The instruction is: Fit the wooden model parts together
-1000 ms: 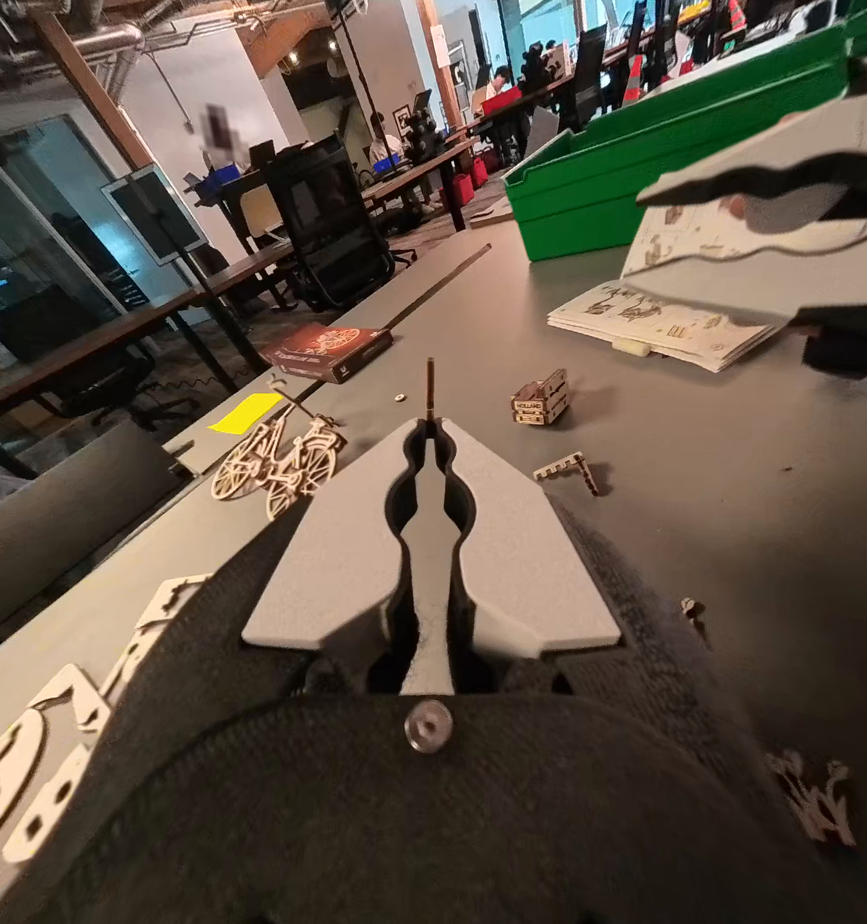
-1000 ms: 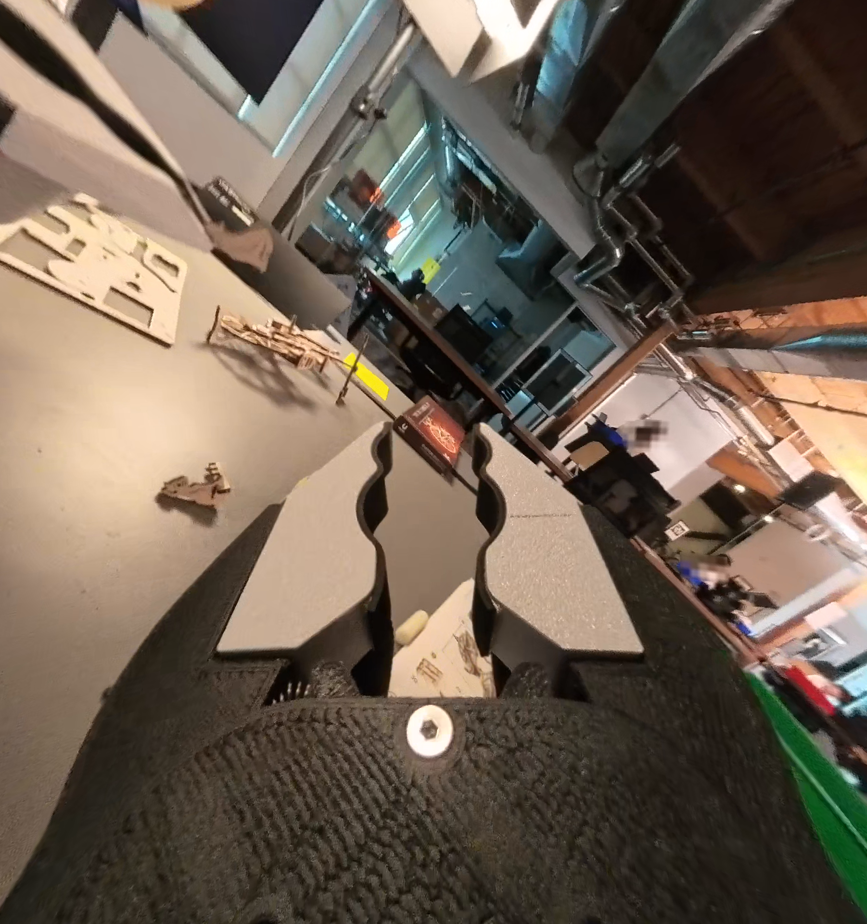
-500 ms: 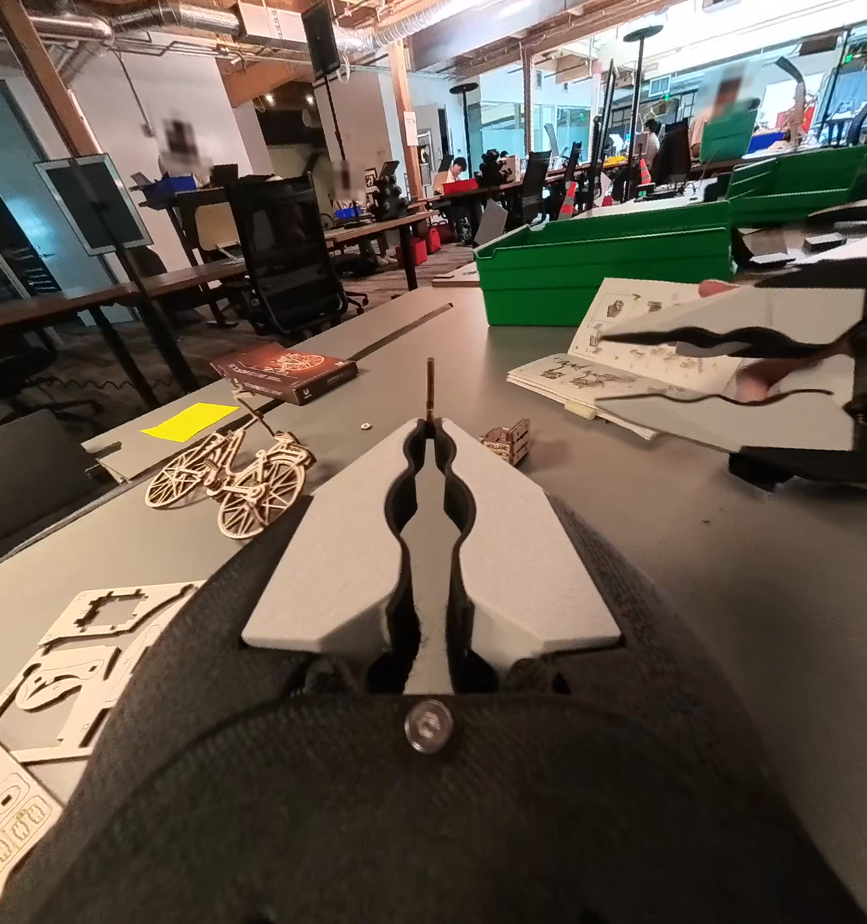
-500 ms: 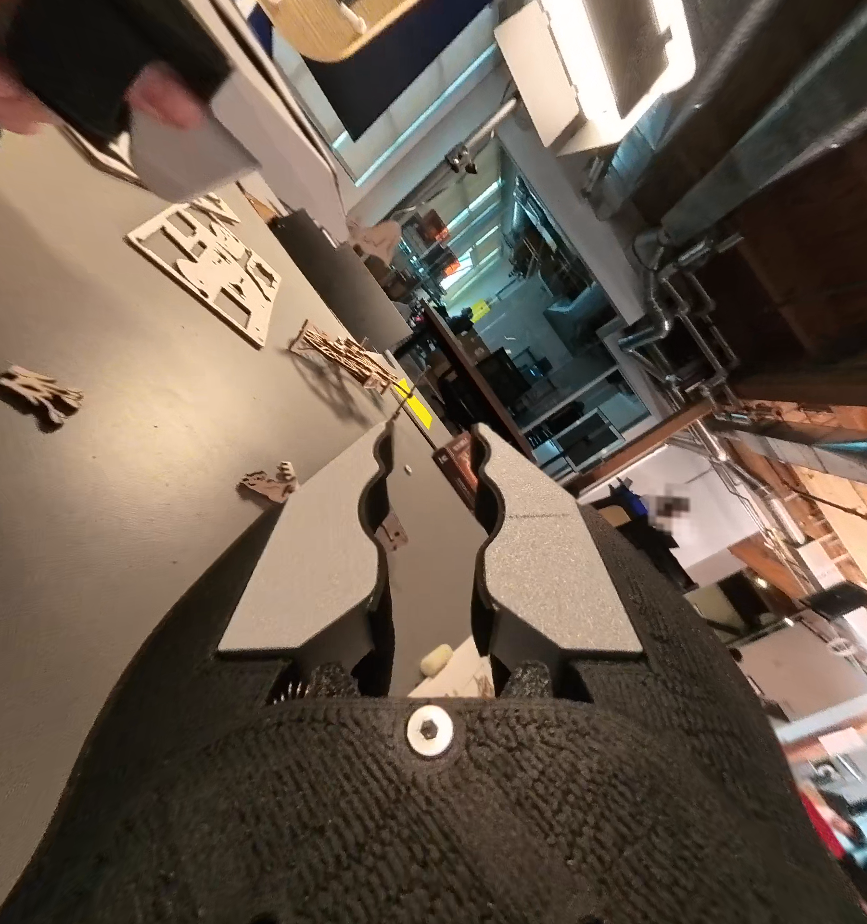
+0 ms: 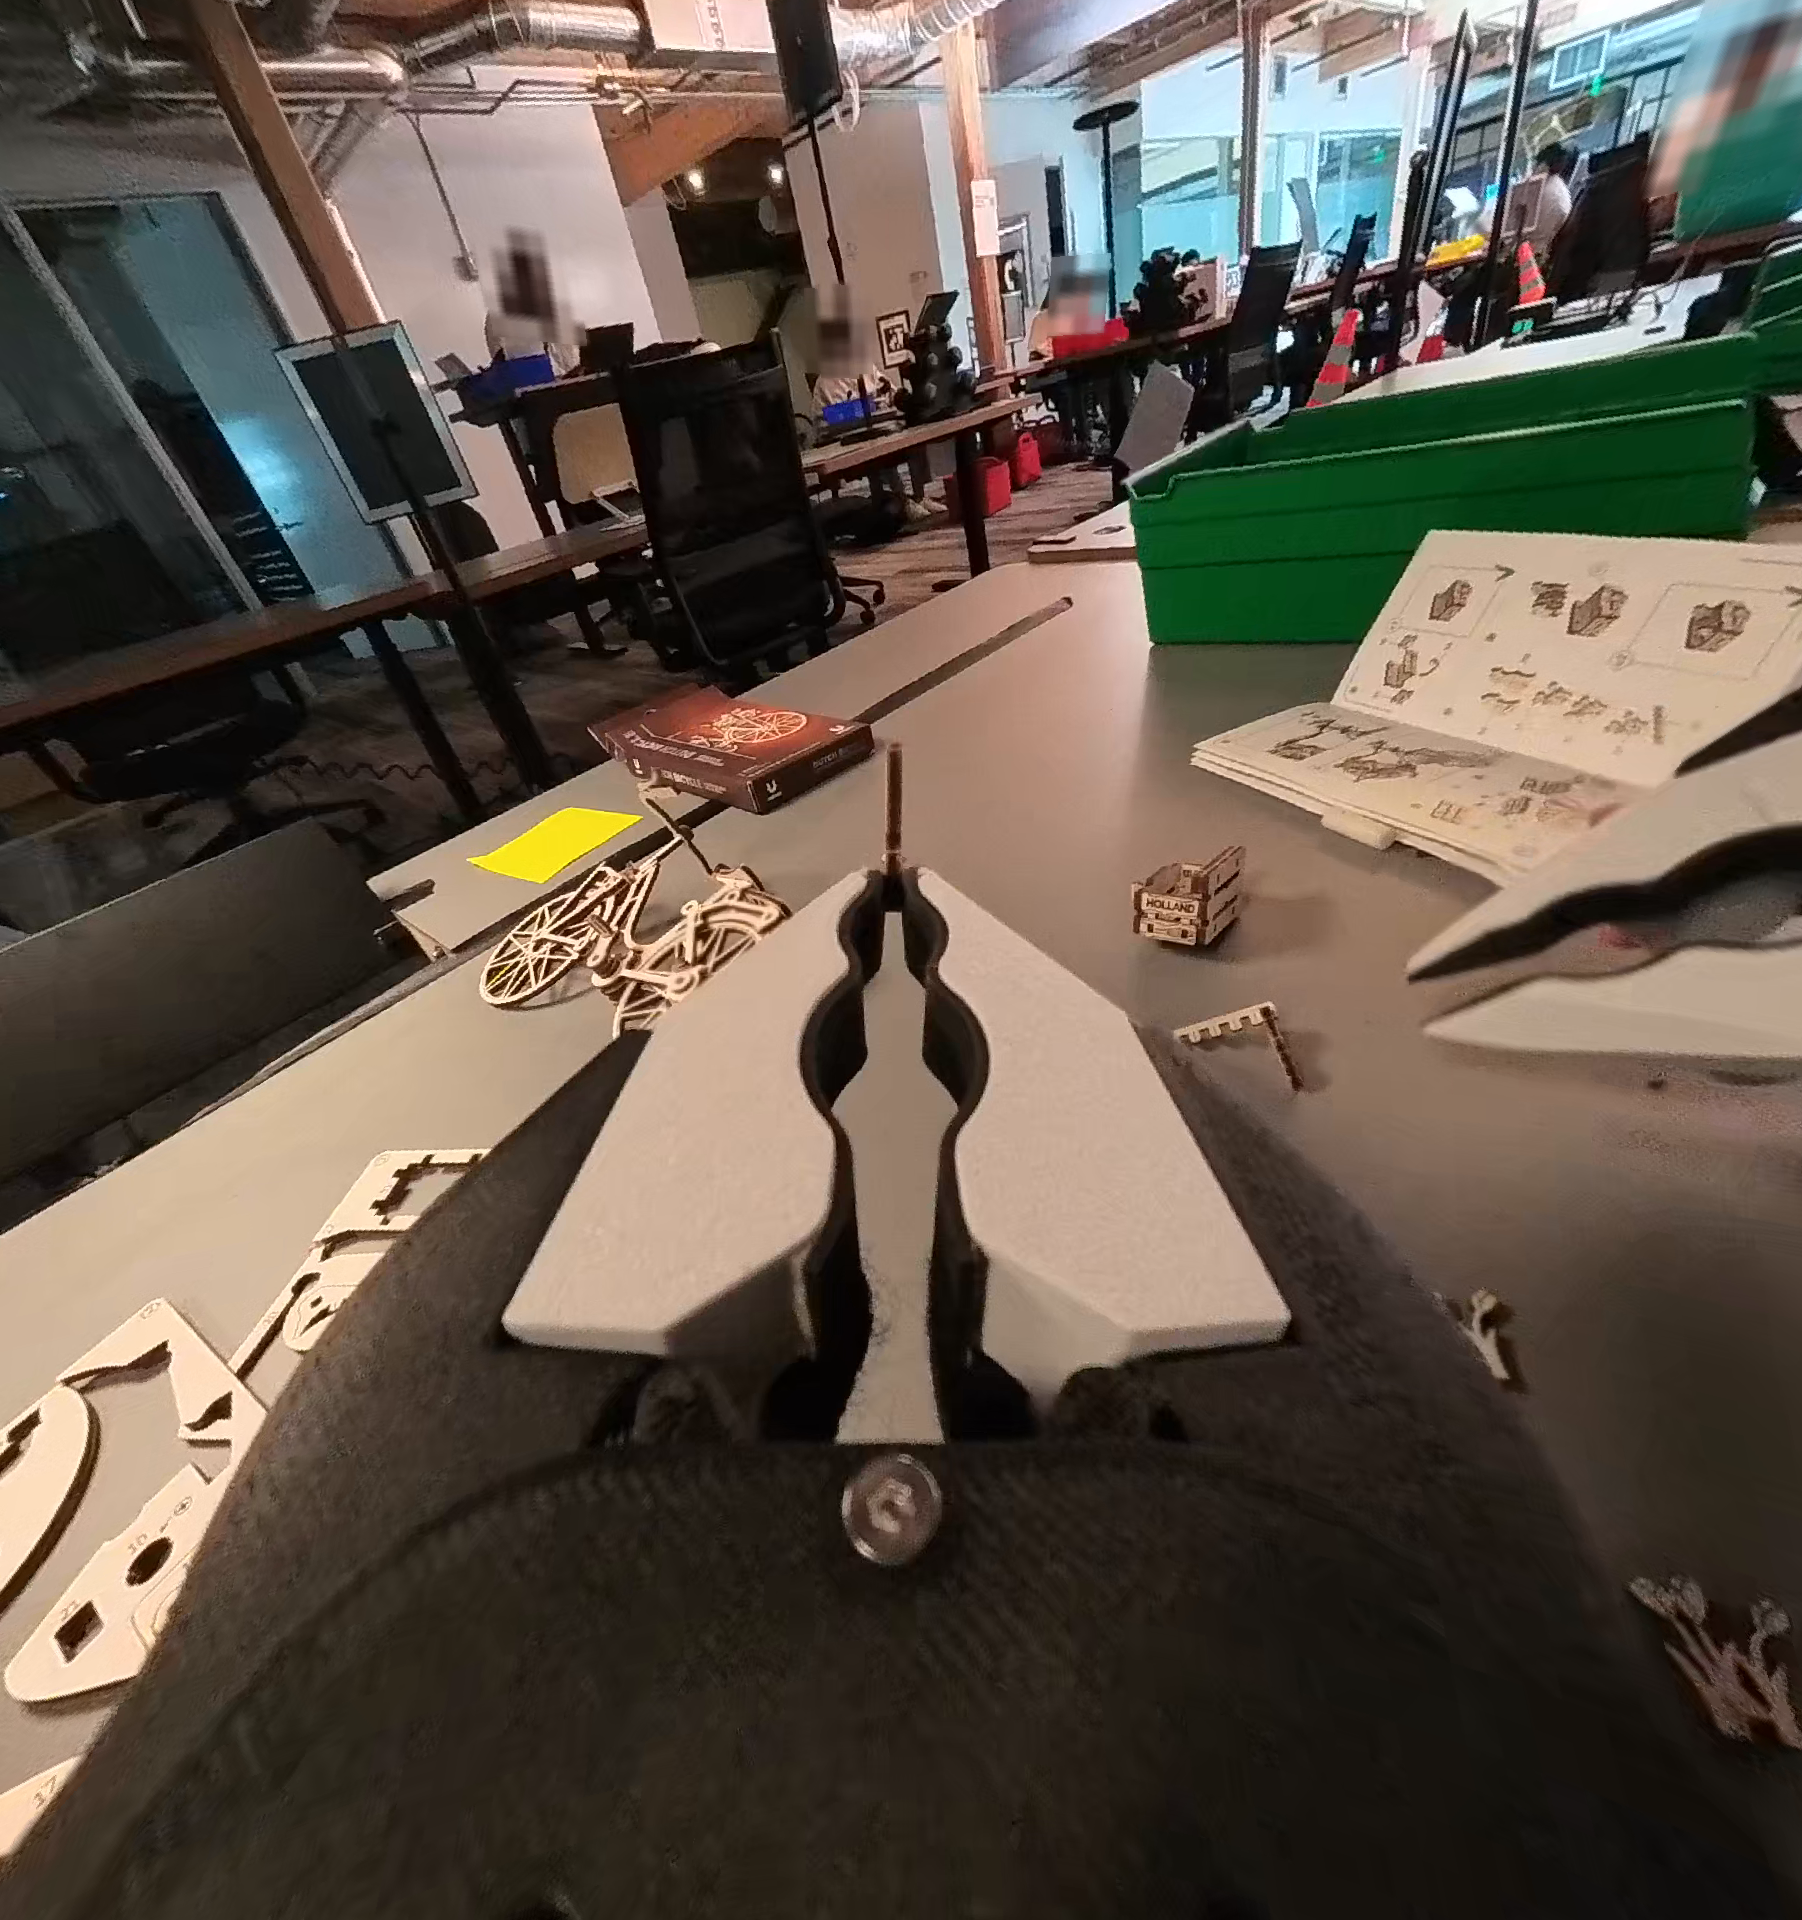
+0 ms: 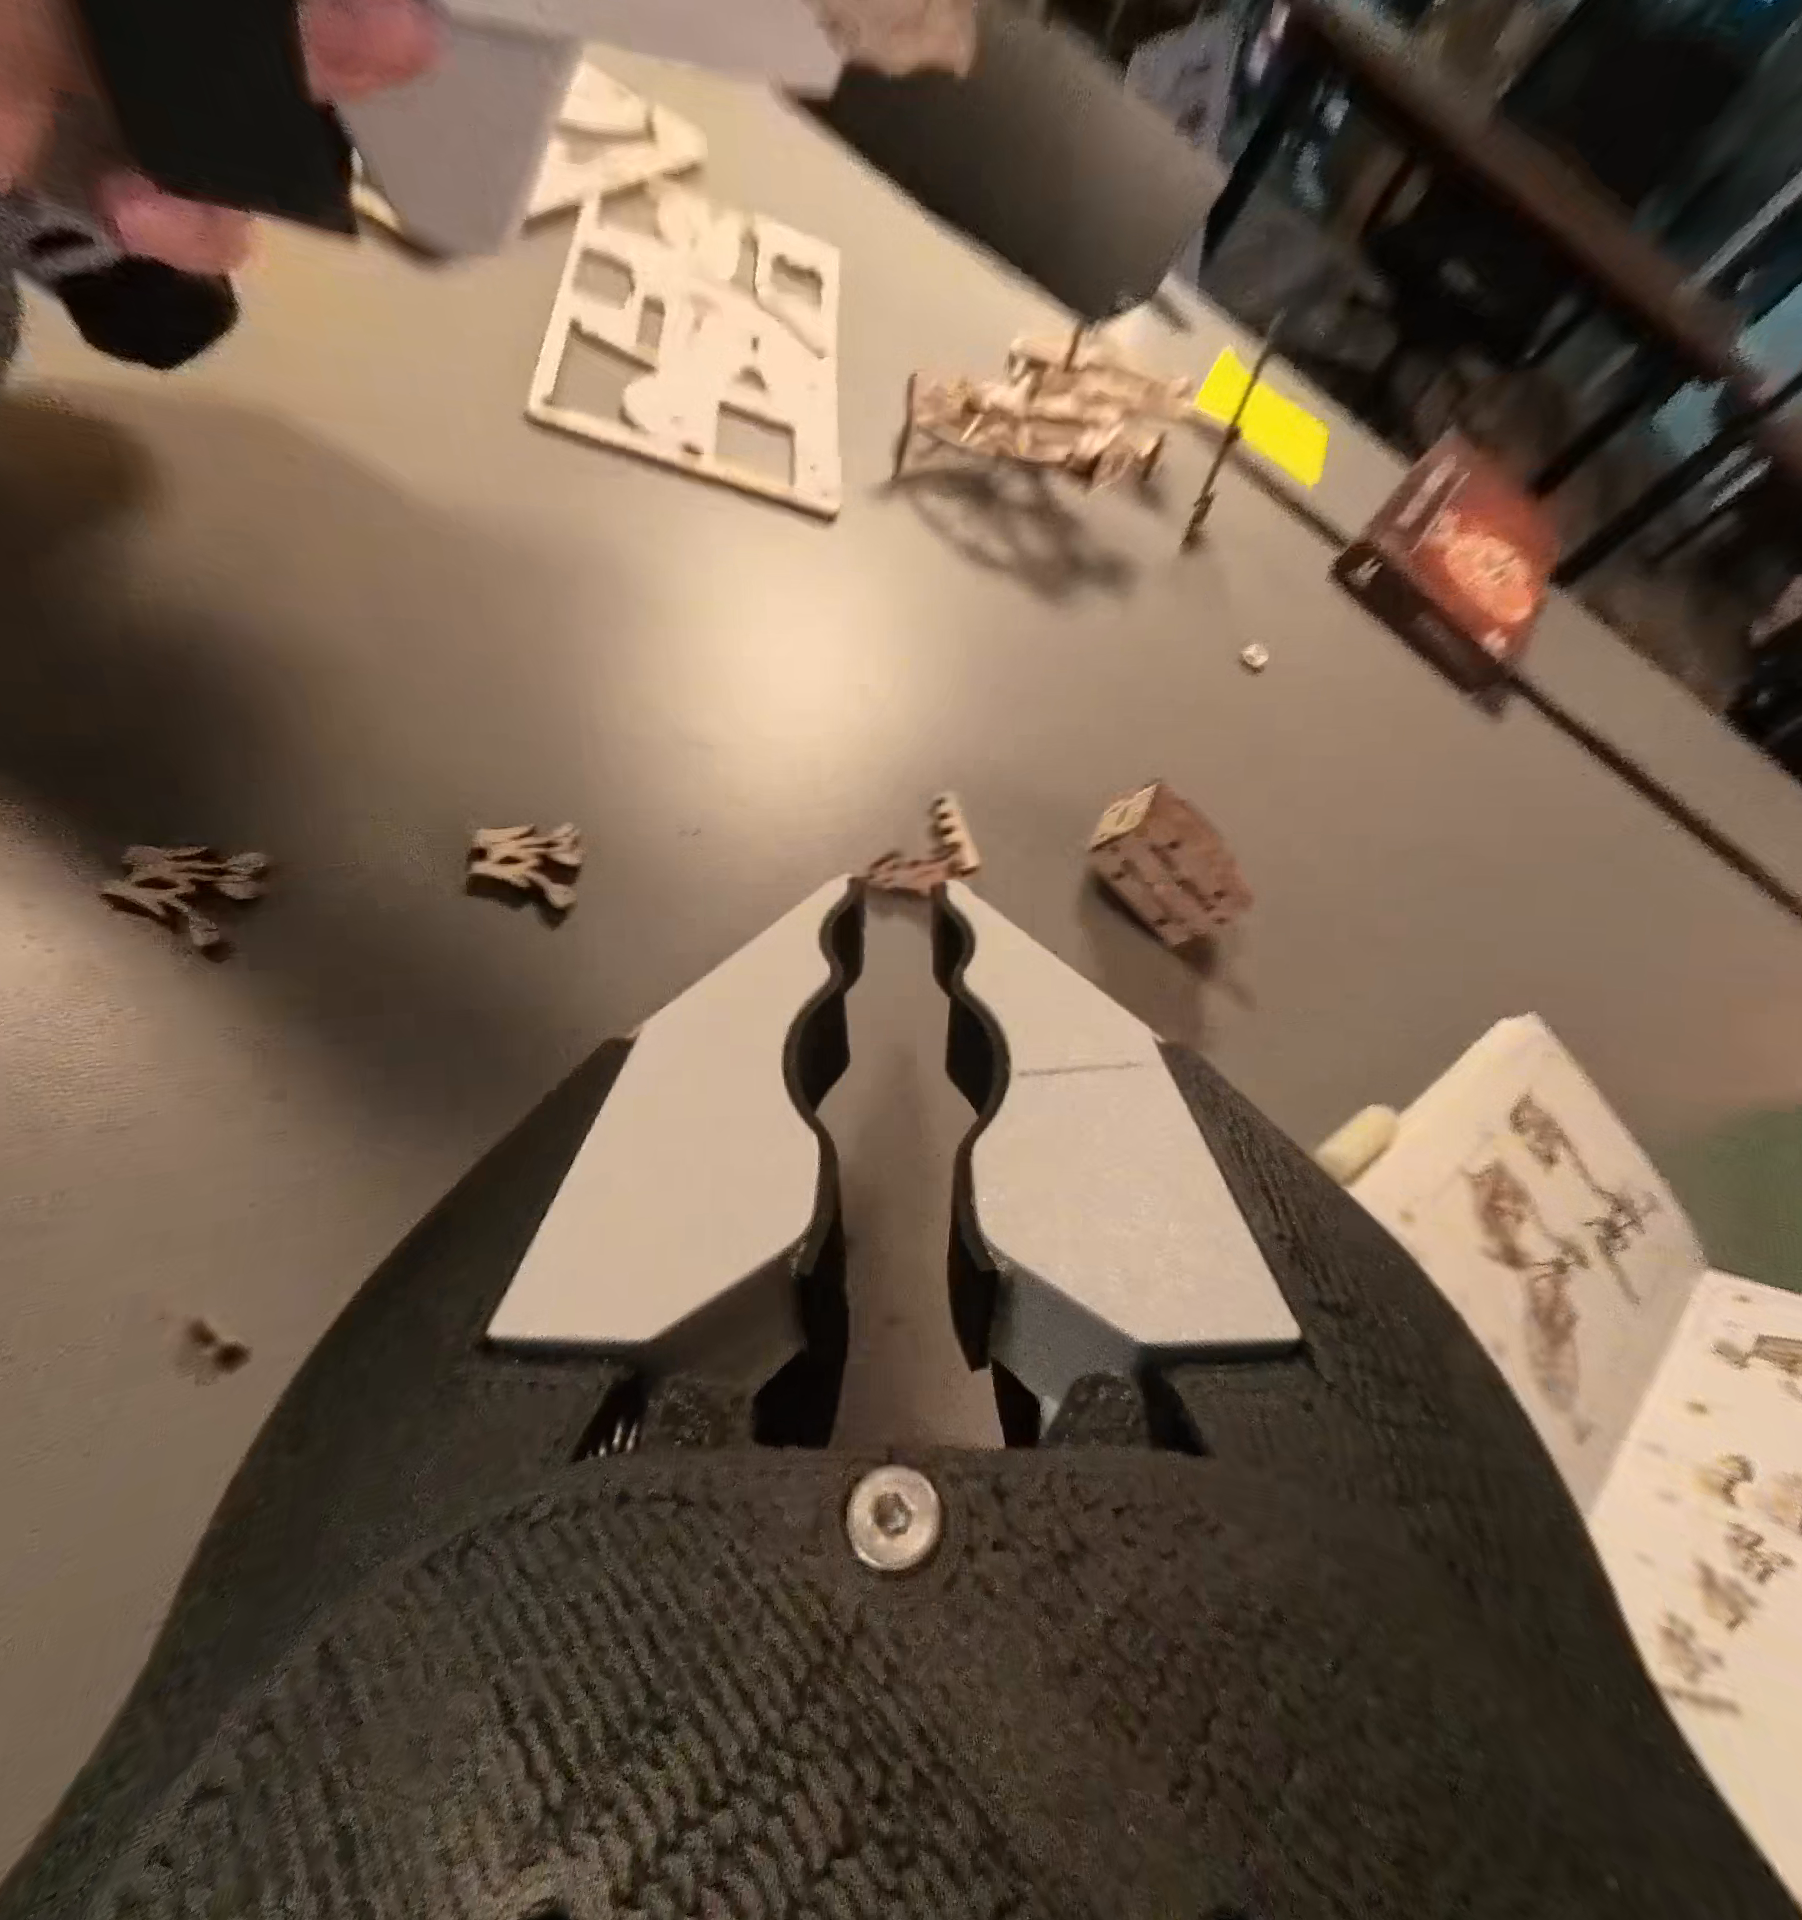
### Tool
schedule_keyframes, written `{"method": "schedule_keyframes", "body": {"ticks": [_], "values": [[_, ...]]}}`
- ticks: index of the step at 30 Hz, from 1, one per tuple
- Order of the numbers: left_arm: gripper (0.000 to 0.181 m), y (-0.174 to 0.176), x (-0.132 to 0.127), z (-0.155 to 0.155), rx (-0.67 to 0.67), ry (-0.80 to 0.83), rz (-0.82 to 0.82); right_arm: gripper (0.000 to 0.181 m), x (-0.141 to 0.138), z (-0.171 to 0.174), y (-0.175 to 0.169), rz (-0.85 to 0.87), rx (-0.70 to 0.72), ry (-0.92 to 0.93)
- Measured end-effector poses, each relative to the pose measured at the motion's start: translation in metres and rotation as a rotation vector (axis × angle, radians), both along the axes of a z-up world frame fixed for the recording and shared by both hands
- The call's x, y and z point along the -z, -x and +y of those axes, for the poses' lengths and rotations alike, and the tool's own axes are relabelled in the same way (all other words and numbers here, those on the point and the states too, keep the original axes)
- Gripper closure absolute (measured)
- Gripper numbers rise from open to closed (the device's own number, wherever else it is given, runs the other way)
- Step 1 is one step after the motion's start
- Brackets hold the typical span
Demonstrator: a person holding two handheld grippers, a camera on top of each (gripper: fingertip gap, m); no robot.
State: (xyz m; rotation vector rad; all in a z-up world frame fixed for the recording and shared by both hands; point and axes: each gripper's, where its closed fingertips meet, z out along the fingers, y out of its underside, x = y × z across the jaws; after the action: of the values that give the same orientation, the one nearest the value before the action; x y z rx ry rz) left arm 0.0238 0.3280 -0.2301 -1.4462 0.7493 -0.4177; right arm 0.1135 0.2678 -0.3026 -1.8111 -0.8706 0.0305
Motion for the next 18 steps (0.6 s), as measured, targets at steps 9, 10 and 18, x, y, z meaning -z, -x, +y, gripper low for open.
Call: {"method": "schedule_keyframes", "body": {"ticks": [9, 10, 18], "values": [[0.18, -0.004, 0.01, -0.001, -0.018, -0.052, 0.096, 0.155, 0.029, 0.008, 0.013, 0.06, 0.113, 0.281], [0.18, -0.004, 0.01, -0.001, -0.019, -0.059, 0.104, 0.154, 0.03, 0.009, 0.012, 0.048, 0.118, 0.28], [0.18, -0.008, 0.013, -0.003, -0.004, -0.059, 0.123, 0.155, 0.029, 0.023, 0.013, 0.041, 0.157, 0.261]]}}
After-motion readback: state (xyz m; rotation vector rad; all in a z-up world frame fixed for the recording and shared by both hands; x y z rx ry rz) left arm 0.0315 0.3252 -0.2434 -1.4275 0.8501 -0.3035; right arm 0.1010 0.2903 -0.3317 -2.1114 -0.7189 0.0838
